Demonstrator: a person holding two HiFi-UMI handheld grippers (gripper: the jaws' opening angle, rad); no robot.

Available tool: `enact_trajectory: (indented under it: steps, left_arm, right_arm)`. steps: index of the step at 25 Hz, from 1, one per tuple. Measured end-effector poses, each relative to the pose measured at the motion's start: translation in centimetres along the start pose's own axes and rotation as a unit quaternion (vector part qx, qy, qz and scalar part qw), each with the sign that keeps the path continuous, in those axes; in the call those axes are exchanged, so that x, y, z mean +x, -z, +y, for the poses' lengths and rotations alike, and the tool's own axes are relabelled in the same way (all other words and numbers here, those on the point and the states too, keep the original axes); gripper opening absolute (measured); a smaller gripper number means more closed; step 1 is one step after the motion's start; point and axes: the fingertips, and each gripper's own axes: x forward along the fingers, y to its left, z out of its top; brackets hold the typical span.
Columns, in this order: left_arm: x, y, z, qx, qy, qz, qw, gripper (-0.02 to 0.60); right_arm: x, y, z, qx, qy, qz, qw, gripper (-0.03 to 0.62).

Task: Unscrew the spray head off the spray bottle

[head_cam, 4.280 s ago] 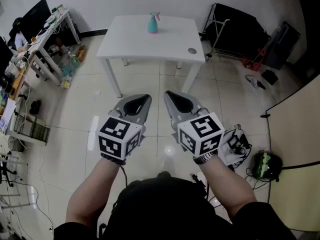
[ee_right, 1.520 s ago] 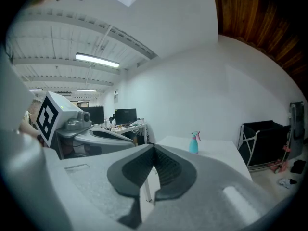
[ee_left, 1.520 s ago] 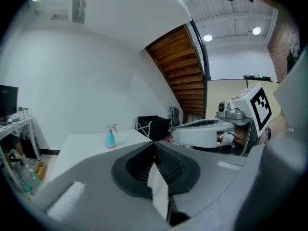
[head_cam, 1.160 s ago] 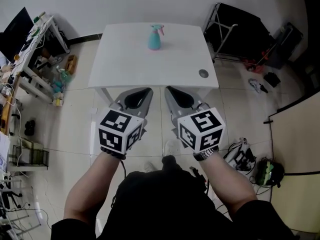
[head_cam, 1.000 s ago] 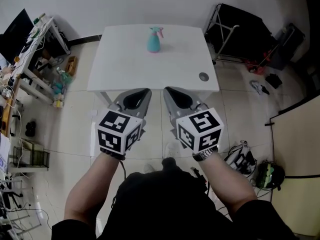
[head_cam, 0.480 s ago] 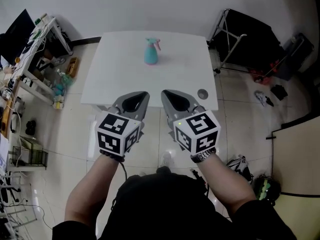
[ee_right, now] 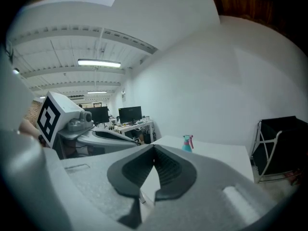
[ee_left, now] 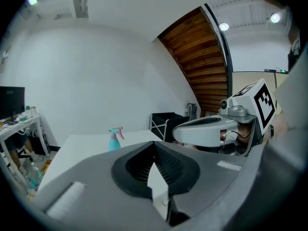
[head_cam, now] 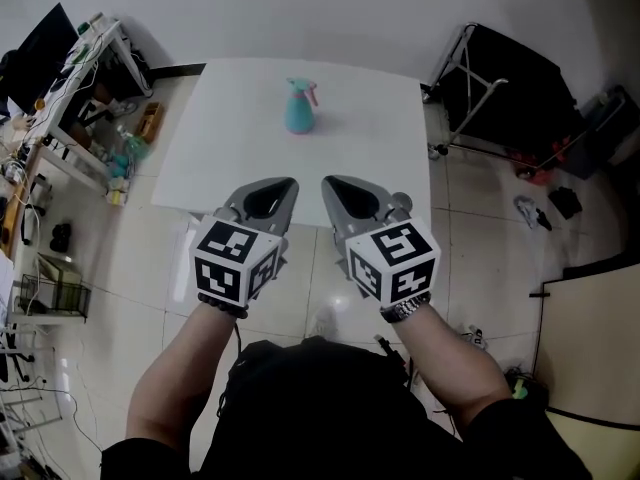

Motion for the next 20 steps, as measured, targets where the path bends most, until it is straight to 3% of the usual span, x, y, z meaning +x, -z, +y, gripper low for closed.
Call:
enact_trajectory:
  steps: [20]
  left_arm:
    - [3.5, -0.6, 1.5, -0.003, 0.0, -0.002, 1.0, 0.015]
  right_arm:
    - [2.1, -0.2, -2.9, -0.008, 0.001, 0.012, 1.0, -0.009]
